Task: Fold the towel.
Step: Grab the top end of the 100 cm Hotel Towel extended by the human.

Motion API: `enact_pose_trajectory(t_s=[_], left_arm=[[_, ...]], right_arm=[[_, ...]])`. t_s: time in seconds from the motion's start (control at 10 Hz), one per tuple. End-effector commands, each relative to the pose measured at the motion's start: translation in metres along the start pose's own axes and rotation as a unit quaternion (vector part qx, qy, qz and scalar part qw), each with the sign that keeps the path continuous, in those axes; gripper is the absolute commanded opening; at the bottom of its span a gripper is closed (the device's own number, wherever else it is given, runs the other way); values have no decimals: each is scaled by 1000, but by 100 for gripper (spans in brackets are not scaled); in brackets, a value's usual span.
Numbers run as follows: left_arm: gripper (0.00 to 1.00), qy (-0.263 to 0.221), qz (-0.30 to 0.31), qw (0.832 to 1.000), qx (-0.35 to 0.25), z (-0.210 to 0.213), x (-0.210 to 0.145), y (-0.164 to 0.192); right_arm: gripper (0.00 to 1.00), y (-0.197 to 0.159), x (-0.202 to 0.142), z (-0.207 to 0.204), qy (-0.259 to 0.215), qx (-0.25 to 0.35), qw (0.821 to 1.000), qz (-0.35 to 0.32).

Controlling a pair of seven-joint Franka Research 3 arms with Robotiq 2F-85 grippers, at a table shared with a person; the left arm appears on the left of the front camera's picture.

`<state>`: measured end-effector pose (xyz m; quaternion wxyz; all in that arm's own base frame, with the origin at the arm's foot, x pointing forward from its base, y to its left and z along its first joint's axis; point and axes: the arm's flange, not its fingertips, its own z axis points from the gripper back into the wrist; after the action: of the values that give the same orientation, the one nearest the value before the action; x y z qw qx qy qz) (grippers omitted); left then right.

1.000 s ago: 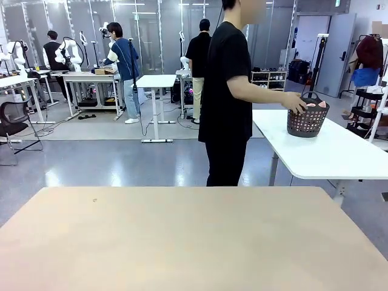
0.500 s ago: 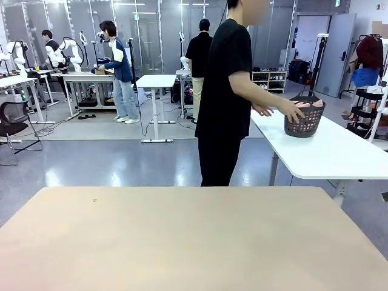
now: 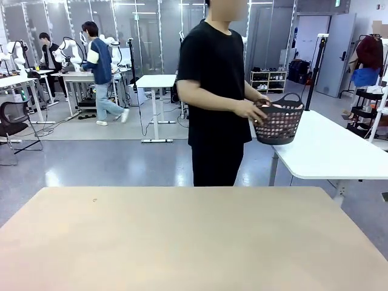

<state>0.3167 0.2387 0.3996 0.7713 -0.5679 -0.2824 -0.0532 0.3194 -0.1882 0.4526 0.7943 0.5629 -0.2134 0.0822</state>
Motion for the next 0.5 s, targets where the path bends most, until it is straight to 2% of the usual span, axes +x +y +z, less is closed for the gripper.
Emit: enact_pose_trajectory(t_s=[0.0,0.4], left_arm=[[100,-4,-7,1000,-9,0,-1,-3],[100,-4,-7,1000,-9,0,-1,-3]], right_arm=[[100,1,1,-1,-6,5,1000,9],[100,1,1,-1,-6,5,1000,9]])
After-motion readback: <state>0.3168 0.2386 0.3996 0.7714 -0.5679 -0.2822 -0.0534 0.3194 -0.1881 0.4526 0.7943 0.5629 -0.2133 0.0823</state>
